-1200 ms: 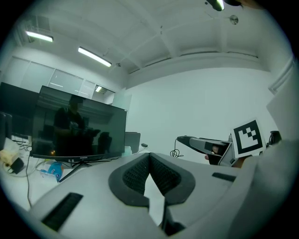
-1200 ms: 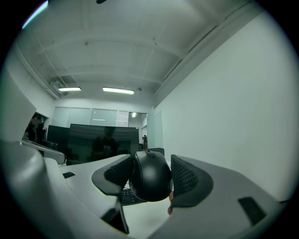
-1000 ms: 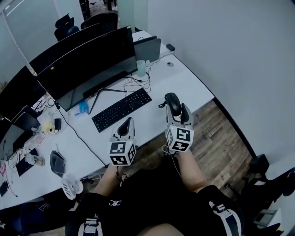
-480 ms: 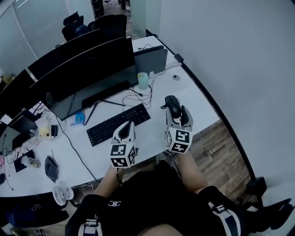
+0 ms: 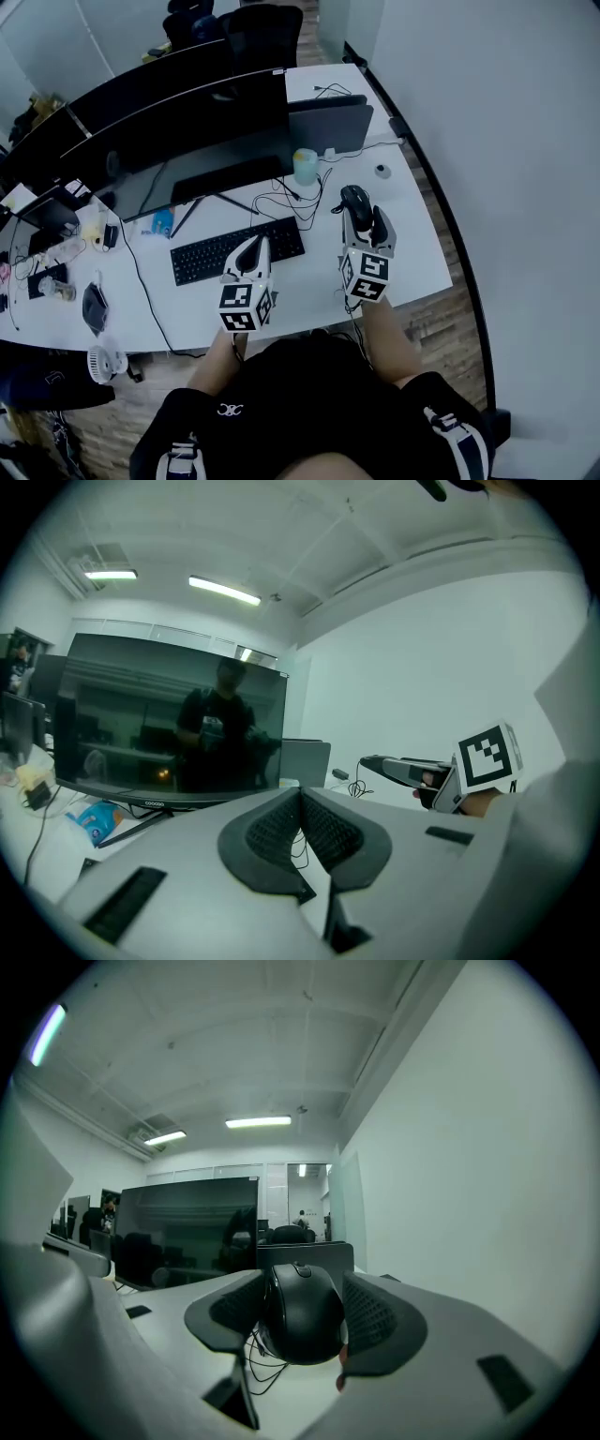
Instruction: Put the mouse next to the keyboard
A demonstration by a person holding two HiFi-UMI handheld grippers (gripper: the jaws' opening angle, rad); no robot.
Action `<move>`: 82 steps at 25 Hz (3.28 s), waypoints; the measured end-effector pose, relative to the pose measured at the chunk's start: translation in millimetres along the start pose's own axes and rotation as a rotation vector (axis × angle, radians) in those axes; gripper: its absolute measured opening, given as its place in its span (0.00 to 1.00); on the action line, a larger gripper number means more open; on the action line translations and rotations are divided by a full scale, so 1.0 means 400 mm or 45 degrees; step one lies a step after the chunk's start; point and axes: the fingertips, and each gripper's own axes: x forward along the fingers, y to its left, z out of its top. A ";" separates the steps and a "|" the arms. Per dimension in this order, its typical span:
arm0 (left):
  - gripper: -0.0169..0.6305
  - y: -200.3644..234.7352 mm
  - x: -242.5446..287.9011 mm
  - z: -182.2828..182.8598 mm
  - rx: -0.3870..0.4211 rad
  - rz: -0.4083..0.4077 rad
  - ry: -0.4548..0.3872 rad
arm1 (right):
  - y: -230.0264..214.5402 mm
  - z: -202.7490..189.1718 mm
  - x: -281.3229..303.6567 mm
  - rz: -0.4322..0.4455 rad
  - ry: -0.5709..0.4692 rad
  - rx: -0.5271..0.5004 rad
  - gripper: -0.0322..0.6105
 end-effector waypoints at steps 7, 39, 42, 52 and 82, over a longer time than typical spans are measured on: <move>0.05 0.042 0.042 0.007 -0.039 0.175 -0.004 | -0.002 -0.028 0.164 0.137 0.052 -0.011 0.48; 0.05 0.243 0.004 -0.099 -0.179 0.413 0.121 | 0.120 -0.503 0.321 0.274 0.613 -0.115 0.47; 0.05 0.240 0.003 -0.109 -0.178 0.413 0.132 | 0.124 -0.542 0.309 0.290 0.641 -0.142 0.47; 0.05 0.227 -0.010 -0.113 -0.156 0.401 0.144 | 0.124 -0.636 0.269 0.312 0.787 -0.144 0.47; 0.05 0.167 0.056 -0.019 -0.077 0.185 0.035 | 0.193 -0.237 0.263 0.417 0.362 -0.165 0.46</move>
